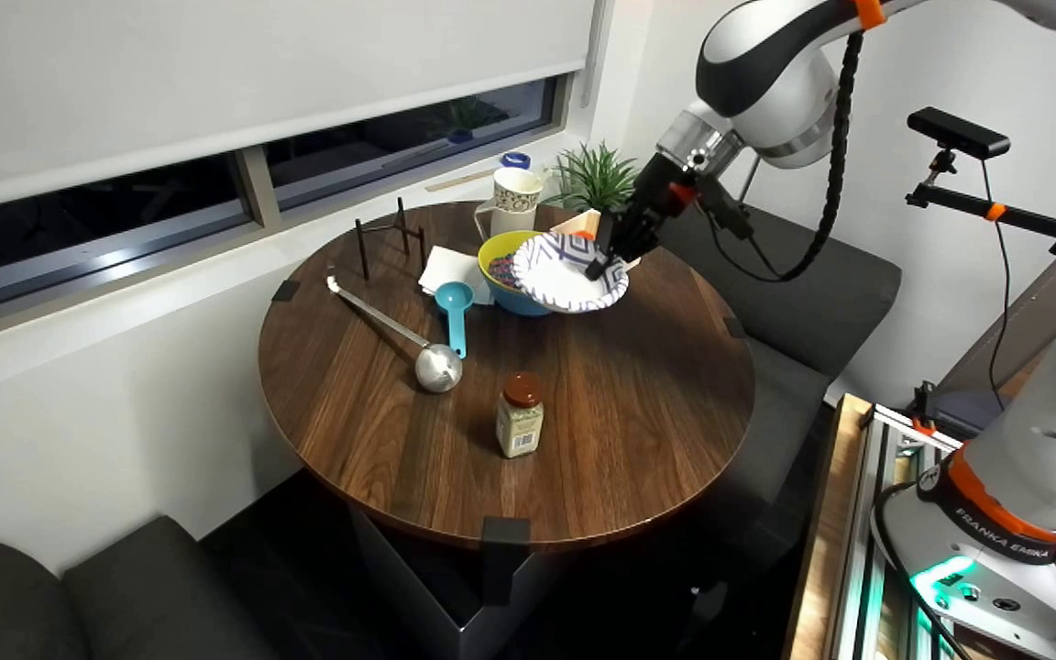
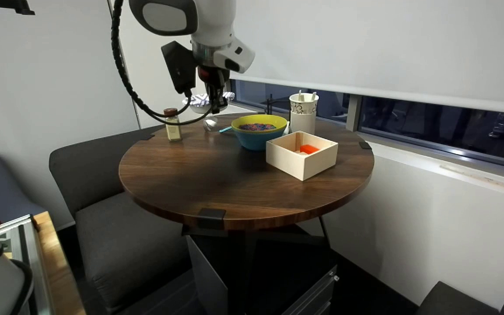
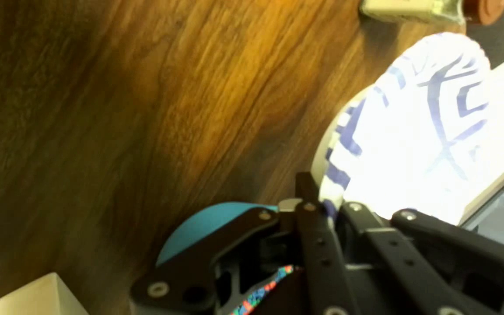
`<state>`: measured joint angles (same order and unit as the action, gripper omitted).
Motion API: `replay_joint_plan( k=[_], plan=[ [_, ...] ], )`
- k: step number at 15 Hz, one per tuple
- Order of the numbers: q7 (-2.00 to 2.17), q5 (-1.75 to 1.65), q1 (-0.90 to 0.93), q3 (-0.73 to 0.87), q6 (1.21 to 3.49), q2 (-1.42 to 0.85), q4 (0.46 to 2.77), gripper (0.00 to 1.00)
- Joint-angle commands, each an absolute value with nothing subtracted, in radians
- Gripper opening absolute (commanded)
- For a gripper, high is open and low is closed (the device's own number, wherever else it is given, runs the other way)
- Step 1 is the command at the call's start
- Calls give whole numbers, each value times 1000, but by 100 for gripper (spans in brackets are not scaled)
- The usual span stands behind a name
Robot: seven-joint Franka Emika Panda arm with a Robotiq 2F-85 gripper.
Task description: Pick up the stacked white bowls and put them in the yellow bowl
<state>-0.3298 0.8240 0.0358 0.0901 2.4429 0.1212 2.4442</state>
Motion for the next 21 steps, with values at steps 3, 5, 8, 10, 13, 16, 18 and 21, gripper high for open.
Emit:
replay_joint_plan(
  k=[3,5,8,10,13,16,18,21],
  plan=[
    [-258,880,-9,93,2492,84,2356,1],
    [-249,905,-18,94,2515,59,2332,1],
    [-231,919,-27,88,2577,5,2298,1],
    [-221,922,-31,84,2605,-30,2281,1],
    [-202,909,-34,79,2632,-73,2267,1],
    [-197,915,-37,73,2640,-109,2255,1],
    [-217,928,-18,86,2654,-129,2249,1],
    [-242,952,-18,81,2653,-155,2230,1]
  ],
)
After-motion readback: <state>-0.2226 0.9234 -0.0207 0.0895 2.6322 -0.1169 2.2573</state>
